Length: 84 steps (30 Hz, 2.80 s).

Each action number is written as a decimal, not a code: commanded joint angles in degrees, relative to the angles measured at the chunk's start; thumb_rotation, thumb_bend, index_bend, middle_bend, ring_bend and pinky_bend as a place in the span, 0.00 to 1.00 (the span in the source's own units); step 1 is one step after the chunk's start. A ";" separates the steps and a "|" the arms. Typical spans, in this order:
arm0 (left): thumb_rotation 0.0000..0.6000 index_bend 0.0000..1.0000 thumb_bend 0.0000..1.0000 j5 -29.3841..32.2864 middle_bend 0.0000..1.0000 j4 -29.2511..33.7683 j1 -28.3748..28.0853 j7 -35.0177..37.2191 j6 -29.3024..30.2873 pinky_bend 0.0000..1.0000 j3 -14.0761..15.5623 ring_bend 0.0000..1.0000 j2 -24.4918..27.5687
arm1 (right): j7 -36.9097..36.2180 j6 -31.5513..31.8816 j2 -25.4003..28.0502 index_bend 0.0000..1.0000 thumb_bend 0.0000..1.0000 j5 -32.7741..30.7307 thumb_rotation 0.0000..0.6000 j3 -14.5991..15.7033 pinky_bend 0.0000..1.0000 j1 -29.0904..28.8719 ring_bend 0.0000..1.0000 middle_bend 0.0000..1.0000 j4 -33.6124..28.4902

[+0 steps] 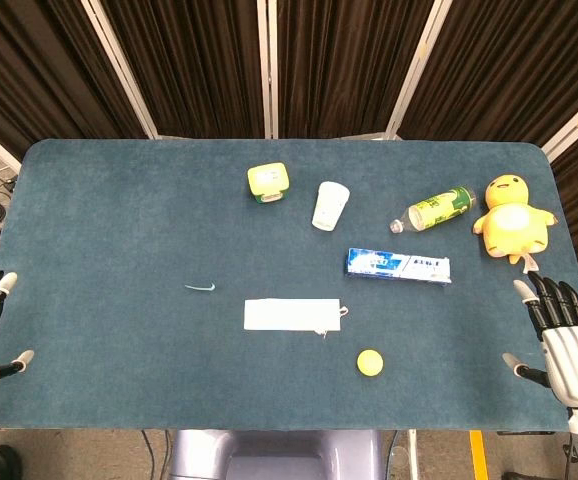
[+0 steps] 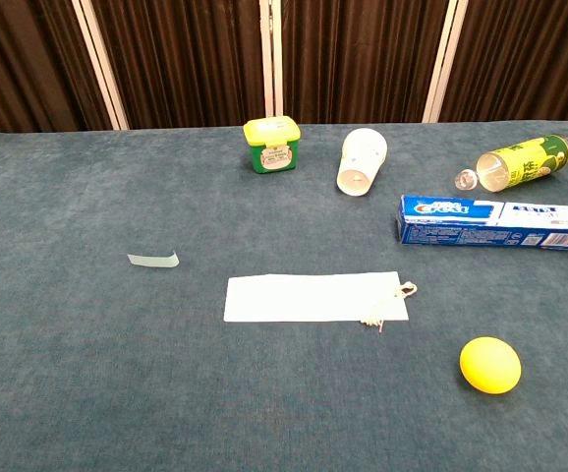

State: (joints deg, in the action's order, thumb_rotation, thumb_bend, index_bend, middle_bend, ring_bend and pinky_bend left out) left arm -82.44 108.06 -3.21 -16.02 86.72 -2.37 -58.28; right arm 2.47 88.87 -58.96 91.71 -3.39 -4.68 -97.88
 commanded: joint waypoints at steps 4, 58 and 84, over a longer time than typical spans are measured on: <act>1.00 0.00 0.00 2.31 0.00 -0.09 -1.84 -0.26 -3.88 0.00 -0.31 0.00 -0.35 | -0.61 -0.10 0.35 0.00 0.00 0.18 1.00 0.13 0.00 0.05 0.00 0.00 -0.24; 1.00 0.53 0.42 23.00 0.00 -39.03 -39.54 -8.33 -40.92 0.00 -7.54 0.00 -37.64 | 0.63 -7.79 -2.30 0.00 0.00 -10.20 1.00 -2.52 0.00 -2.47 0.00 0.00 5.85; 1.00 0.62 0.47 22.64 0.00 -30.62 -45.00 -10.74 -39.59 0.00 -9.42 0.00 -38.35 | -1.44 -7.16 -1.30 0.00 0.00 -10.35 1.00 -2.83 0.00 -2.12 0.00 0.00 5.57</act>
State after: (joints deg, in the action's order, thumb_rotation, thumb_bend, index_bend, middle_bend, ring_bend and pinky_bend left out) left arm -60.07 76.91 -47.42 -25.90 47.23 -11.41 -96.25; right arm 1.02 81.72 -60.25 81.37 -6.23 -6.80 -92.32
